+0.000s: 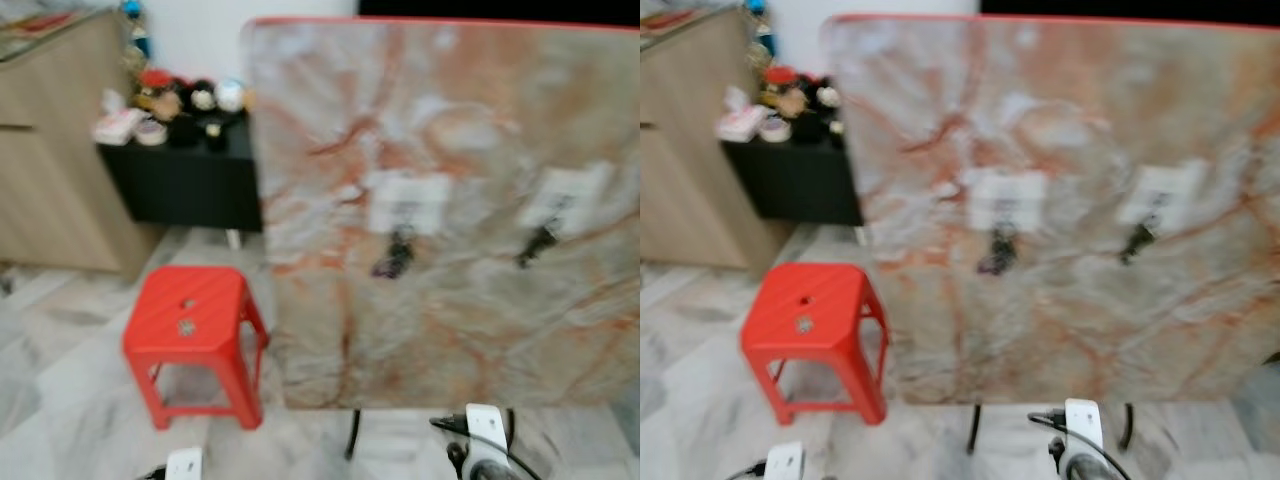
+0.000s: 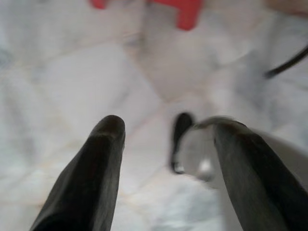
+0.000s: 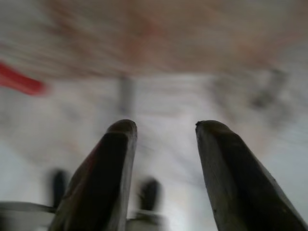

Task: Hang keys on a hook

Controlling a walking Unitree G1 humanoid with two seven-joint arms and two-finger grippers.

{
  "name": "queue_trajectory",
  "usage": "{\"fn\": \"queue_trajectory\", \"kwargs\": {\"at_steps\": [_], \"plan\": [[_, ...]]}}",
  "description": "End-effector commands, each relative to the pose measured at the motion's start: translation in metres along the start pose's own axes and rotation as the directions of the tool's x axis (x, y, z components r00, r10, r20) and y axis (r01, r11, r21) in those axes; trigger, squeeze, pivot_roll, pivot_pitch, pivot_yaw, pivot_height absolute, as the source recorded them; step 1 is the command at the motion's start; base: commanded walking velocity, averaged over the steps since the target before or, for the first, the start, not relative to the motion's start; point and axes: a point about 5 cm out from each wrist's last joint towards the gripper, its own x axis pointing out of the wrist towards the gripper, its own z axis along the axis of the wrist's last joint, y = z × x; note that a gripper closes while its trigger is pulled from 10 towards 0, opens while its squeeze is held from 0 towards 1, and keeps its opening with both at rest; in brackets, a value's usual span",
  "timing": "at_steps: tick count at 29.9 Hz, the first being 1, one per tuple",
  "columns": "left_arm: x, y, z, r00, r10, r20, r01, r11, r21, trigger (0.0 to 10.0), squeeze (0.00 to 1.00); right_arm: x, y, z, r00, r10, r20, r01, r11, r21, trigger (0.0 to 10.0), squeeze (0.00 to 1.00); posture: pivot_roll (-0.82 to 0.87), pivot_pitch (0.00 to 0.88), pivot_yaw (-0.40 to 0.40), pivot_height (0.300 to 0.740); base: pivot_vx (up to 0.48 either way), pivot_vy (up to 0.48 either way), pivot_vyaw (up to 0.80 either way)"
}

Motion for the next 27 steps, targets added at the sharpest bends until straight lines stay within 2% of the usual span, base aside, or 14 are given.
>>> {"fn": "queue_trajectory", "kwargs": {"at_steps": [1, 27], "plan": [[0.0020, -0.0074, 0.0057, 1.000, -0.021, 0.012, 0.021, 1.000, 0.003, 10.0, 0.00, -0.0019, -0.0134, -0.0126, 0.998, -0.034, -0.049, 0.035, 0.999, 0.020, 10.0, 0.00, 0.06, 0.000, -0.030, 0.740, 0.000, 0.480, 0.00], [0.0014, -0.0073, 0.0036, 1.000, -0.029, 0.007, 0.029, 1.000, 0.008, 10.0, 0.00, -0.0030, -0.0143, -0.0200, 0.997, -0.041, -0.062, 0.043, 0.999, 0.023, 10.0, 0.00, 0.07, 0.000, -0.030, 0.740, 0.000, 0.480, 0.00]]}}
